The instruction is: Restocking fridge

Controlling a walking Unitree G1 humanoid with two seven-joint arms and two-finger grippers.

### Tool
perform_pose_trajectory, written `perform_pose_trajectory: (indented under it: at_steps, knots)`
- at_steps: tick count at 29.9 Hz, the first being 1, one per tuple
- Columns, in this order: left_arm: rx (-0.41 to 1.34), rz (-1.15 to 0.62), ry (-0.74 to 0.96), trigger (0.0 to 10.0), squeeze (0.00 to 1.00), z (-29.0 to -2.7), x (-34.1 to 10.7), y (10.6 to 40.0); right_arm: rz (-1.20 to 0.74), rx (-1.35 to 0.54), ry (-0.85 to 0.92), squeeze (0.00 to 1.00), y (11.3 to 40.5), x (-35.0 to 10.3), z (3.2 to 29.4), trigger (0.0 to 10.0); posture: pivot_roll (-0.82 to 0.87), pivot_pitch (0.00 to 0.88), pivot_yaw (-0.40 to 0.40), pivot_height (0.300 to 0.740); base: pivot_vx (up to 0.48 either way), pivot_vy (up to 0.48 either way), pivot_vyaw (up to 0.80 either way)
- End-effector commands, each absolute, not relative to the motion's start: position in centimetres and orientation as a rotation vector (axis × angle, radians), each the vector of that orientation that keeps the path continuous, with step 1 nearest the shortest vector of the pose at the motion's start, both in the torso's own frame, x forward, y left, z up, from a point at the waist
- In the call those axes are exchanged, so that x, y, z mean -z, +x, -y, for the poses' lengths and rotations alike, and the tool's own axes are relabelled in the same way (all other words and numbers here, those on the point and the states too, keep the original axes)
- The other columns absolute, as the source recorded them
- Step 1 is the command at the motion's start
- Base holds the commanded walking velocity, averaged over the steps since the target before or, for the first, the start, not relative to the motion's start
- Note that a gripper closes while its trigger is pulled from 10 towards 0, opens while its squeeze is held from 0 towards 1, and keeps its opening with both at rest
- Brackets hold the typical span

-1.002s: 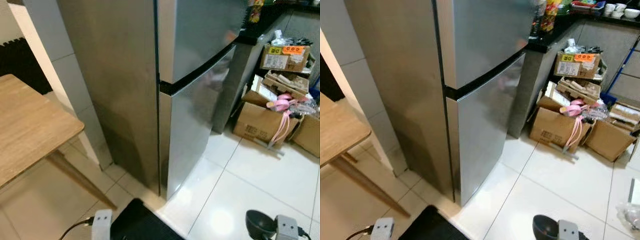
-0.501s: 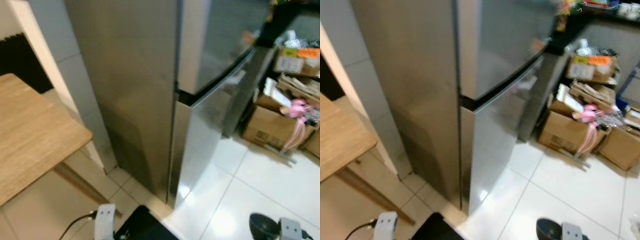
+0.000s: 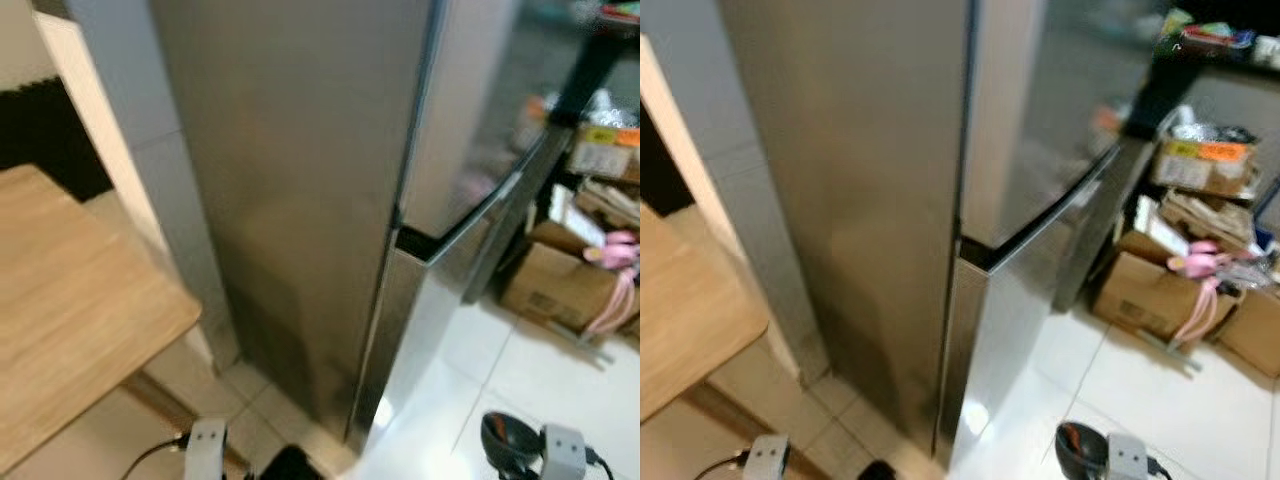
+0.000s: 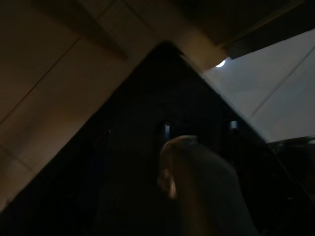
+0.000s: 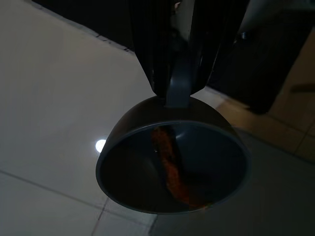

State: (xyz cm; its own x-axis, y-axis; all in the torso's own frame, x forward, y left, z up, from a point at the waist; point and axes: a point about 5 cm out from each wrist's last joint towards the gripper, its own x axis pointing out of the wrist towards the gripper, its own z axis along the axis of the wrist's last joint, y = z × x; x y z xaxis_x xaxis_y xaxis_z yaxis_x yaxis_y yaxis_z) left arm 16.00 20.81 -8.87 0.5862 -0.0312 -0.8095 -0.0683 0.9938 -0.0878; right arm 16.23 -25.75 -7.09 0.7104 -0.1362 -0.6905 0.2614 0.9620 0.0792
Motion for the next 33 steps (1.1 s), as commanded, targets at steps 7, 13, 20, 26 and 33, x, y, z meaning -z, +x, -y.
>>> perform_pose_trajectory:
  at_steps: [7, 13, 20, 26, 33]
  knots:
    - [-0.008, -0.960, -0.118, 10.0, 0.00, -20.55, 9.06, 15.65, -0.765, 0.230, 0.168, 0.00, 15.78, 7.21, 26.07, 10.0, -0.07, 0.000, -0.005, 0.740, 0.000, -0.372, 0.00]
    - [-0.004, -0.960, -0.118, 10.0, 0.00, -20.56, 9.05, 15.65, -0.763, 0.230, 0.170, 0.00, 15.80, 7.20, 26.07, 10.0, -0.07, 0.000, -0.005, 0.740, 0.000, -0.405, 0.00]
    - [-0.002, -0.960, -0.117, 10.0, 0.00, -20.57, 9.04, 15.67, -0.761, 0.231, 0.170, 0.00, 15.85, 7.18, 26.07, 10.0, -0.08, 0.000, -0.004, 0.740, 0.000, -0.407, 0.00]
    - [-0.006, -0.959, -0.118, 10.0, 0.00, -20.62, 9.02, 15.70, -0.760, 0.230, 0.171, 0.00, 15.87, 7.16, 26.07, 10.0, -0.08, 0.000, -0.004, 0.740, 0.000, -0.406, 0.00]
    - [-0.048, -0.938, -0.125, 10.0, 0.00, -21.07, 8.83, 15.99, -0.757, 0.226, 0.170, 0.00, 15.93, 7.12, 26.09, 10.0, -0.08, 0.000, -0.005, 0.740, 0.000, -0.155, 0.00]
